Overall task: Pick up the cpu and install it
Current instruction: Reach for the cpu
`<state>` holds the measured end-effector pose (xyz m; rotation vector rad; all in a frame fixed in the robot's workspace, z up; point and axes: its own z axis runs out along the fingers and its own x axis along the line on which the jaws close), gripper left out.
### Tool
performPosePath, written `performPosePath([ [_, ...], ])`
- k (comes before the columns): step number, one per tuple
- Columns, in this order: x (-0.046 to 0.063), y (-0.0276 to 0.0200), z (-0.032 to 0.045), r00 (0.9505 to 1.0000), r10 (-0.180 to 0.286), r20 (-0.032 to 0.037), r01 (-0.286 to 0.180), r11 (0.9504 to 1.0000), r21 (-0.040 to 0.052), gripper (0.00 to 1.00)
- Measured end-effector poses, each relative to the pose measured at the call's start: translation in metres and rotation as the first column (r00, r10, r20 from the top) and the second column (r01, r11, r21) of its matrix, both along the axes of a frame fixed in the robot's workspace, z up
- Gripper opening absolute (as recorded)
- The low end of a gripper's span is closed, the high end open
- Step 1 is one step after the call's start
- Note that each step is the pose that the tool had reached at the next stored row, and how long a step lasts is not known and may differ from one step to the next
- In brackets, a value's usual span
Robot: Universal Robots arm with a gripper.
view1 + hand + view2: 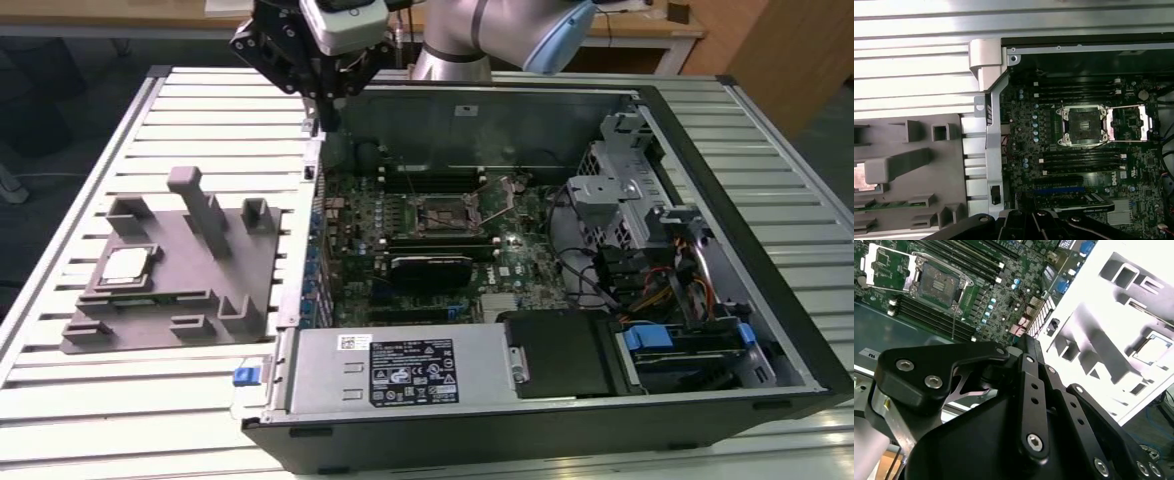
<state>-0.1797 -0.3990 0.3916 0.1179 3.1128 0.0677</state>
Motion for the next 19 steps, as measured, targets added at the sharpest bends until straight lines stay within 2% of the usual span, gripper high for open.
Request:
performPosePath([
  [19, -0.024, 0.0001, -0.0007, 1.0, 0.0, -0.0003, 0.0, 1.0, -0.0001, 0.11],
])
